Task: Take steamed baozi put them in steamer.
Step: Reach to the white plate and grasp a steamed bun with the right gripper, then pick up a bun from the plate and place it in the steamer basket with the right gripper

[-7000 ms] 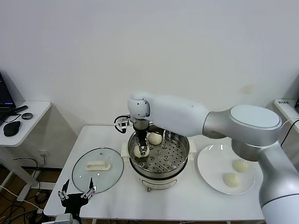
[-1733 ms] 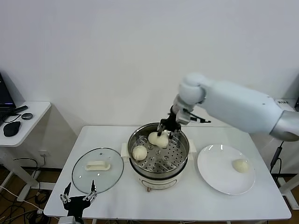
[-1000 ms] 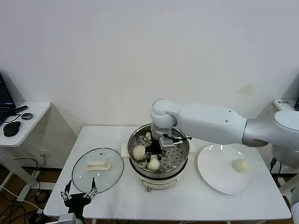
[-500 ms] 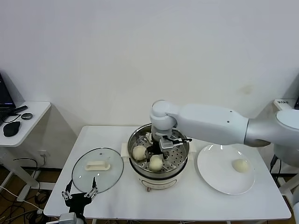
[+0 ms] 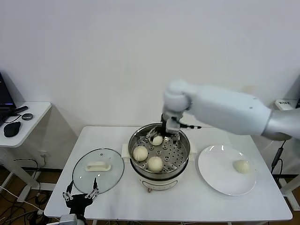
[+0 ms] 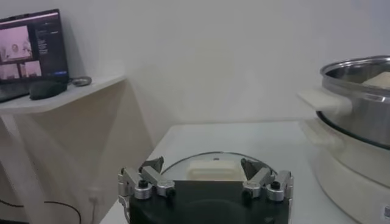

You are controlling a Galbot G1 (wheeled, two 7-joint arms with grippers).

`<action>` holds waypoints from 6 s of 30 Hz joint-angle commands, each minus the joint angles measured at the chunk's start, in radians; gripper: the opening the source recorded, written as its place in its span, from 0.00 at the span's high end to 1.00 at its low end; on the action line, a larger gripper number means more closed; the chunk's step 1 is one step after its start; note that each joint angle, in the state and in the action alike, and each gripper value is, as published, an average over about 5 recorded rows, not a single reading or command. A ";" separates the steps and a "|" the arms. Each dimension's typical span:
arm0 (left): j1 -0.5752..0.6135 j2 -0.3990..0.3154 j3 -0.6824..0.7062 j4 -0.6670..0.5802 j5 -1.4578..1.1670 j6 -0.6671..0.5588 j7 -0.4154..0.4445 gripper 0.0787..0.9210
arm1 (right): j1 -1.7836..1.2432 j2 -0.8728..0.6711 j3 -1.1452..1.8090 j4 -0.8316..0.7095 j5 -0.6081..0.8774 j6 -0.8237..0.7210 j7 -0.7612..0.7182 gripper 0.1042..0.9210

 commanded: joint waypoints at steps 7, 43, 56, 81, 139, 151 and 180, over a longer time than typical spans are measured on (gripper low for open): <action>0.005 0.012 -0.013 -0.020 -0.029 0.011 0.019 0.12 | -0.254 -0.491 0.312 -0.113 0.009 -0.712 -0.043 0.12; 0.008 -0.010 -0.038 0.043 -0.024 0.022 0.024 0.12 | -0.782 -0.305 0.735 -0.372 -0.501 -0.458 0.001 0.12; 0.008 -0.007 -0.039 0.053 -0.024 0.022 0.022 0.12 | -0.792 -0.256 0.736 -0.420 -0.499 -0.453 0.049 0.12; 0.000 -0.006 -0.038 0.064 -0.018 0.022 0.023 0.12 | -0.782 -0.238 0.720 -0.461 -0.511 -0.457 0.058 0.12; 0.019 0.016 -0.017 0.009 0.089 -0.010 0.010 0.12 | -0.030 -0.035 0.013 0.026 0.312 -1.086 0.041 0.51; 0.002 0.013 -0.017 0.029 0.079 -0.010 0.011 0.12 | -0.155 0.086 -0.014 -0.112 0.181 -1.081 0.117 0.51; -0.014 0.006 -0.023 0.039 0.076 -0.007 0.014 0.12 | -0.254 -0.031 0.213 -0.092 0.160 -1.029 0.172 0.14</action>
